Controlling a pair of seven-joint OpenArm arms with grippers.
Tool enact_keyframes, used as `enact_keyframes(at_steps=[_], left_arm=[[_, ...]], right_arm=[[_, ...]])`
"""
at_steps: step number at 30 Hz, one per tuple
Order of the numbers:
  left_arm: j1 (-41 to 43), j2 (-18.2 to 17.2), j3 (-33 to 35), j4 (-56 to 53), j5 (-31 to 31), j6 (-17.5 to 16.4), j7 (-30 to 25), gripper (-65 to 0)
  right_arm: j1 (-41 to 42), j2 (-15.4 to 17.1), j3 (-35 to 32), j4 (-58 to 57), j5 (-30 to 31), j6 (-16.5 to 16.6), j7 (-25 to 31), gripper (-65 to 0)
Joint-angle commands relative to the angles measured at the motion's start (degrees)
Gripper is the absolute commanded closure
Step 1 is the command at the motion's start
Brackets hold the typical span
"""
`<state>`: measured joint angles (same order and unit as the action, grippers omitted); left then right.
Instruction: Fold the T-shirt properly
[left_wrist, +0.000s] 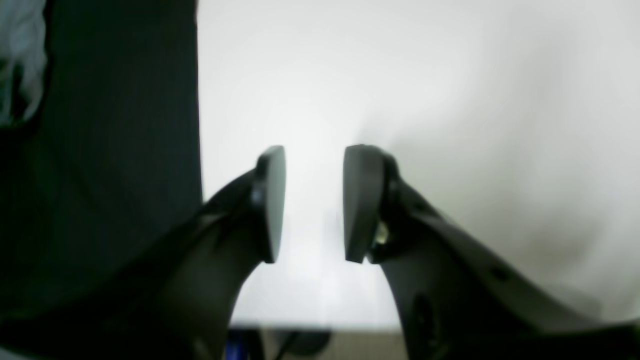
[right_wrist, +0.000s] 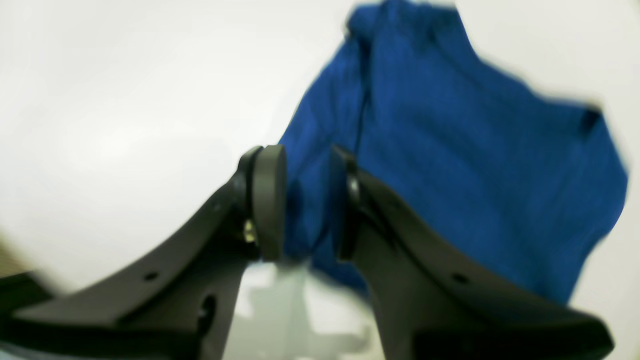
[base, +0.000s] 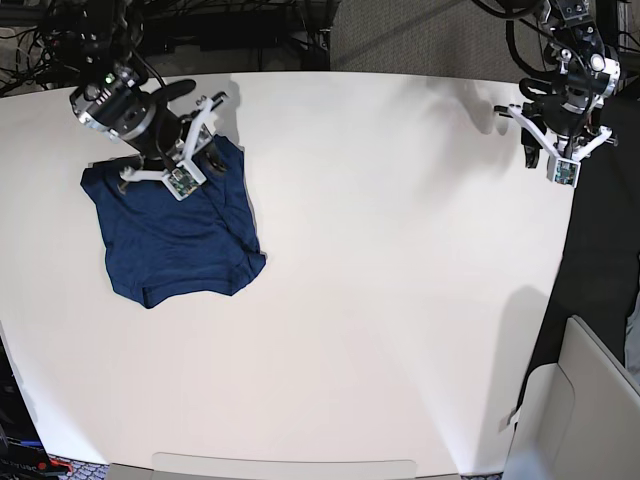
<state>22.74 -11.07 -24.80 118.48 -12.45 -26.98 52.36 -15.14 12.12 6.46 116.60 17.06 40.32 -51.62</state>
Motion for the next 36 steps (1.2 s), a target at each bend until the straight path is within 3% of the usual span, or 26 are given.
enact_keyframes(at_steps=[1,5,9,15,19,24,27,29,36], left_arm=[[1.04,-0.49,-0.92,0.95,-1.13,0.04,-1.06,-13.9],[6.05,-0.40,-1.27,1.04,-1.93,0.04,-1.06,-9.9],[10.71,-0.31,-1.45,1.13,-2.28,0.04,-1.06,-9.6],[16.33,4.87,-4.96,1.13,-2.28,0.04,-1.15,-9.5],[20.12,7.25,-5.84,1.04,-2.28,0.04,-1.15,-9.5],[24.16,7.33,-5.58,-0.10,-2.37,0.04,-1.06,-9.5],[24.25,7.86,-5.58,-3.27,-2.28,0.04,-1.06,-9.5],[23.98,7.86,-5.14,-6.87,-2.28,0.04,-1.06,-9.5],[19.15,7.60,1.54,-21.20,-2.01,0.04,-1.76,-9.5]], right_arm=[[-0.91,0.41,3.26,0.99,3.38,-0.32,1.29,-13.7],[-8.47,0.94,15.56,0.99,17.97,-0.32,1.20,-13.7],[-16.12,4.54,23.56,0.99,27.47,-0.32,1.20,-13.7],[-27.37,5.51,31.21,0.72,29.14,-0.32,1.20,-13.7],[-34.40,5.16,32.00,0.46,24.92,-0.32,1.20,-13.7],[-38.97,0.85,31.56,-3.23,11.64,-0.32,1.20,-13.7],[-38.01,-2.14,31.21,-8.60,2.06,-0.32,1.20,-13.7],[-35.55,-2.49,28.05,-13.17,-2.95,-0.32,1.20,-13.7],[-25.17,-2.84,18.82,-30.13,-11.21,-0.32,1.64,-13.7]])
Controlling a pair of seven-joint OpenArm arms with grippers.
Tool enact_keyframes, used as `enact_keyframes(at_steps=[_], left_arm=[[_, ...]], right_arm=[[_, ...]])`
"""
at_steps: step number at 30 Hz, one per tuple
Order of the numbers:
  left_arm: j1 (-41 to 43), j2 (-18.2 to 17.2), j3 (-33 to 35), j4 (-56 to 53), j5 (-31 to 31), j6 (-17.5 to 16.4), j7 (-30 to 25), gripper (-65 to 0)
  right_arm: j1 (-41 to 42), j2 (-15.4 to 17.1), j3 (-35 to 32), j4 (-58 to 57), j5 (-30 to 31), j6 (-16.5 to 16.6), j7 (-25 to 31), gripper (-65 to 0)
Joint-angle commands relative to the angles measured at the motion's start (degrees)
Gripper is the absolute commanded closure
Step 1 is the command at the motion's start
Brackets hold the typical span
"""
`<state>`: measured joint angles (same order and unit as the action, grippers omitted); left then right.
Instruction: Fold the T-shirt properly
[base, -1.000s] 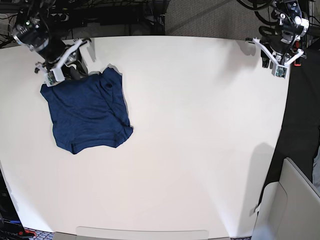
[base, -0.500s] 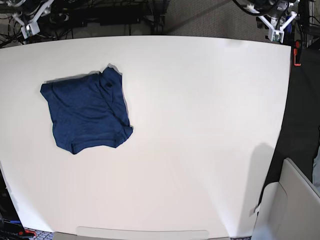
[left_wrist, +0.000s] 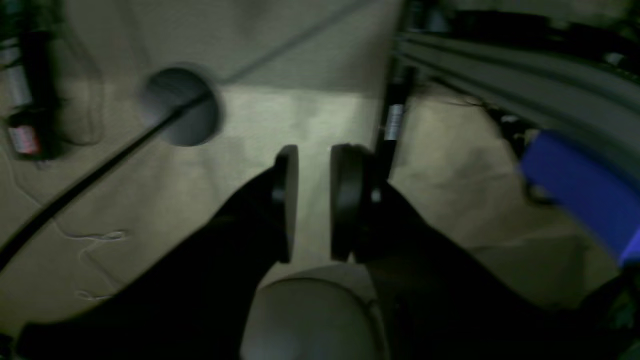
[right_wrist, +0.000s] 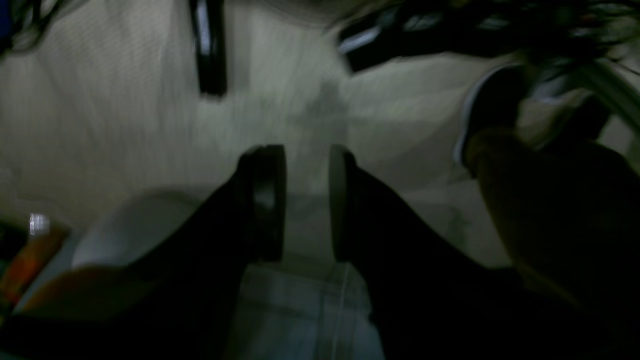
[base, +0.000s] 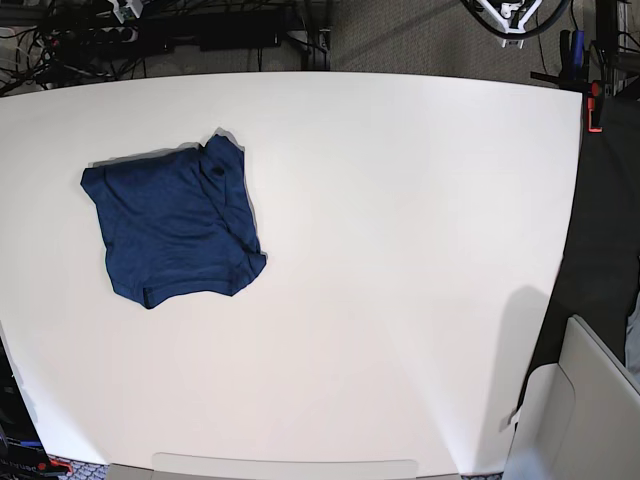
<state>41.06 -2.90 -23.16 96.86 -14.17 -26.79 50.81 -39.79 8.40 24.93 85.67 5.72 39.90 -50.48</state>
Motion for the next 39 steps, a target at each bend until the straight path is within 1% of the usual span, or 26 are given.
enact_keyframes(at_steps=[1,3,7,9,14,19,22,24,30,37,39], left_arm=[[0.13,-0.58,0.34,-1.43,-0.29,-0.16,-0.30,-9.5],[-1.37,-0.58,0.52,-4.95,-0.20,-0.16,-1.62,-9.5],[-3.74,-0.75,0.52,-13.39,-0.20,-0.16,-6.89,-9.5],[-5.23,-1.81,0.61,-17.69,-0.20,-0.07,-8.48,-9.5],[-10.77,-4.01,3.60,-29.83,-0.20,-0.07,-11.47,-9.5],[-14.64,-4.53,7.29,-39.06,-0.20,0.02,-17.27,-9.5],[-17.45,-4.53,9.58,-44.60,-0.20,0.10,-19.73,-9.5],[-19.21,-4.53,10.45,-48.55,-0.20,0.10,-21.40,-9.5],[-23.87,-4.44,13.44,-57.34,-0.20,0.10,-25.62,-9.5],[-28.88,-4.18,17.93,-67.54,-0.20,0.10,-30.54,-9.5],[-29.59,-3.65,18.28,-69.74,-0.20,0.10,-32.83,-9.5]], right_arm=[[1.33,0.78,-0.80,-1.32,-0.92,0.10,0.85,-13.7],[4.32,0.69,-3.26,-6.06,-2.59,0.10,2.52,-13.7],[10.12,0.69,-7.39,-16.26,-4.97,0.10,6.83,-13.7],[12.49,0.69,-8.71,-20.57,-6.46,0.10,8.24,-13.7],[19.26,-1.94,-9.50,-31.65,-11.12,-3.99,13.25,-13.7],[24.45,-4.49,-9.50,-42.11,-17.36,-8.38,22.83,-13.7],[27.44,-6.07,-9.50,-48.35,-21.50,-12.08,28.37,-13.7],[29.20,-7.39,-9.50,-52.48,-23.25,-15.77,32.15,-13.7],[33.15,-9.94,-9.50,-59.34,-23.69,-25.97,39.53,-13.7],[34.91,-13.46,-9.50,-61.10,-23.78,-36.25,45.16,-13.7],[34.91,-13.81,-9.59,-61.10,-23.87,-38.36,45.95,-13.7]])
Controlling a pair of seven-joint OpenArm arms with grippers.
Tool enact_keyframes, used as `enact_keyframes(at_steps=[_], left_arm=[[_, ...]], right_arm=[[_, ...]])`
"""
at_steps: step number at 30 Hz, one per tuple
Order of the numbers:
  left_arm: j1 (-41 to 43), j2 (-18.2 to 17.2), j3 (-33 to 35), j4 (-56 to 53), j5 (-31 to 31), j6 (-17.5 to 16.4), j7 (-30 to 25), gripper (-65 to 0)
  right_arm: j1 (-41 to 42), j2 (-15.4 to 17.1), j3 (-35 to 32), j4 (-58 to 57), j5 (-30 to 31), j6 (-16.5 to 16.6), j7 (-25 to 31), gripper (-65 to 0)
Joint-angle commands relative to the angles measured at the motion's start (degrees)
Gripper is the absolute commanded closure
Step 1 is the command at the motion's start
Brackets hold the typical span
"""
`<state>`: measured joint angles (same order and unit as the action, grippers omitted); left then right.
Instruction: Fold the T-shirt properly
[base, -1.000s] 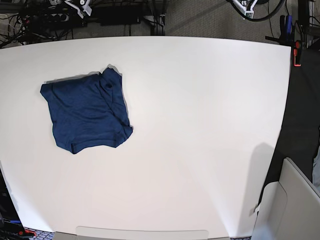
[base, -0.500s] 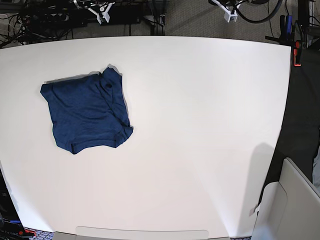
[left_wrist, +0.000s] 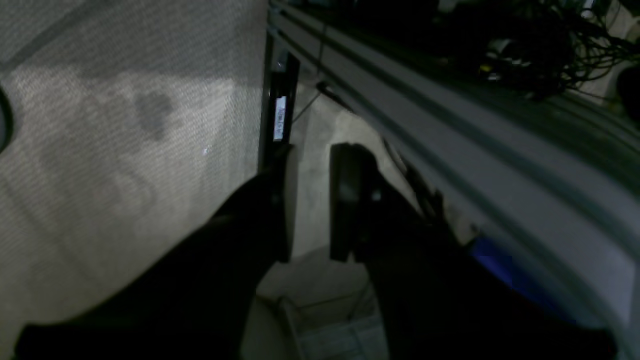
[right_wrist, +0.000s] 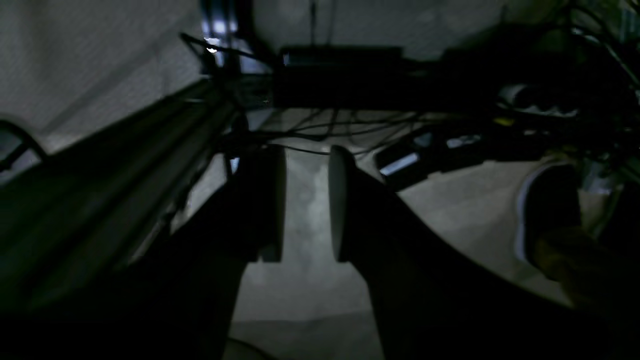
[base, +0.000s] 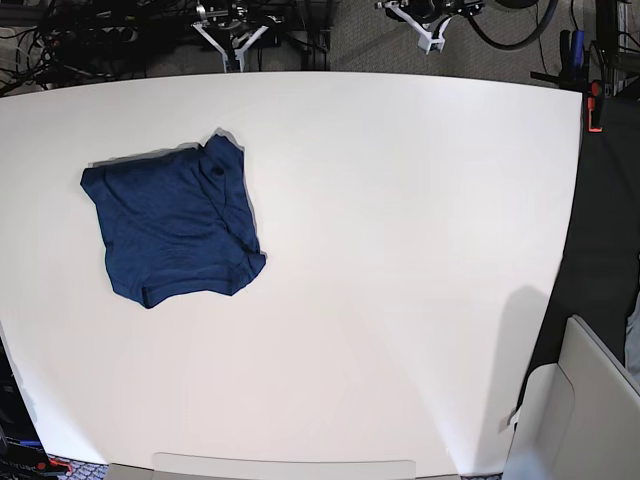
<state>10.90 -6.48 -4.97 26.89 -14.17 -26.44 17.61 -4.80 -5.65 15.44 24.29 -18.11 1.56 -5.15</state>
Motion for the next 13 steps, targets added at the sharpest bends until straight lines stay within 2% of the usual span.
enact_keyframes(at_steps=[1,4,9,13], left_arm=[[0.66,0.55,0.09,-0.13,-0.20,-0.25,-0.68,-9.5],[0.93,1.69,0.09,-0.21,-0.20,-0.25,-1.74,-9.5],[1.02,2.30,0.09,-0.21,-0.20,-0.25,-2.09,-9.7],[0.58,3.36,0.01,-0.30,-0.20,-0.25,-1.65,-9.7]], right_arm=[[-0.26,-0.37,-0.10,0.28,-0.05,-0.46,1.15,-13.7],[-0.52,-1.16,-1.33,0.19,-0.05,-0.73,1.85,-13.7],[-0.78,-1.87,-8.63,-1.22,0.22,-0.90,2.47,-13.7],[-0.87,-2.04,-10.12,-1.22,0.22,-0.90,3.17,-13.7]])
